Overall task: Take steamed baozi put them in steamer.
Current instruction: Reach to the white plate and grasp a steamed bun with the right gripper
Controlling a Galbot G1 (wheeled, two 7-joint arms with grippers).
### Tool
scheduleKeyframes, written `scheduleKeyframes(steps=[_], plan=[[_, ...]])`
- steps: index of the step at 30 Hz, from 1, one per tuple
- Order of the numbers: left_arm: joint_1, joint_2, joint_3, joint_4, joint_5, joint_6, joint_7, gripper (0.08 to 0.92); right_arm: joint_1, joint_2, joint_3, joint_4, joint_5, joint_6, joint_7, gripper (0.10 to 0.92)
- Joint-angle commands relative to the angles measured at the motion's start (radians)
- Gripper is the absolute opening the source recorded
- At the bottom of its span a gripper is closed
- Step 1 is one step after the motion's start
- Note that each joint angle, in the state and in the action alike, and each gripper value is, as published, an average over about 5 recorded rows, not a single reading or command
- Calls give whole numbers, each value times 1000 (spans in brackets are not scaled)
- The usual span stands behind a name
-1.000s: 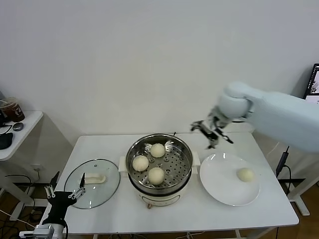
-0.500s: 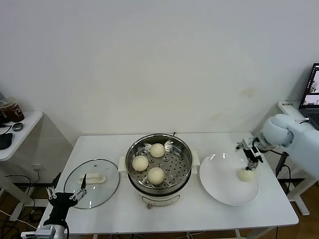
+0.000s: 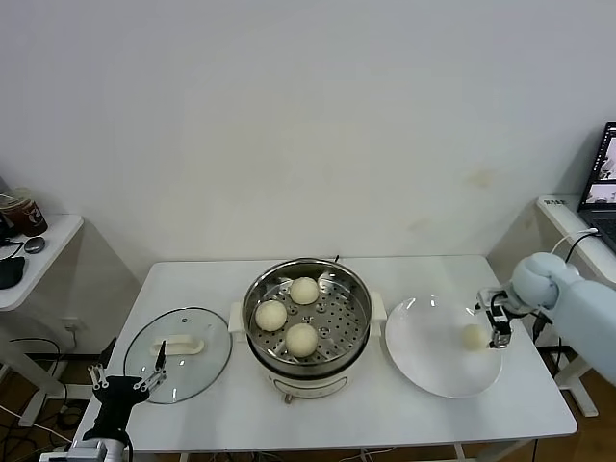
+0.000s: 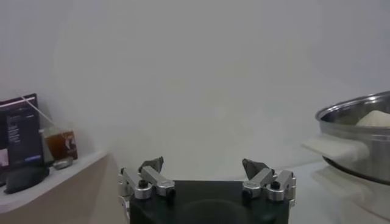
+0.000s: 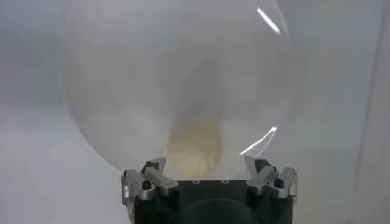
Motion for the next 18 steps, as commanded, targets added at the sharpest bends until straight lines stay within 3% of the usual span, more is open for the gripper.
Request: scheduleKeyframes(steps=[1,10,18], plan=[[1,-2,0,-2,1,-1,-1,823,-71,74,58,-97,-63,8,15,811],[3,-6,3,-4,3,-2,-1,823,-69,97,74,-120,-83,4,25,683],[7,-10,3,-15,4,-2,-1,823,-44,78,61,-85,-68,-8,4,501]])
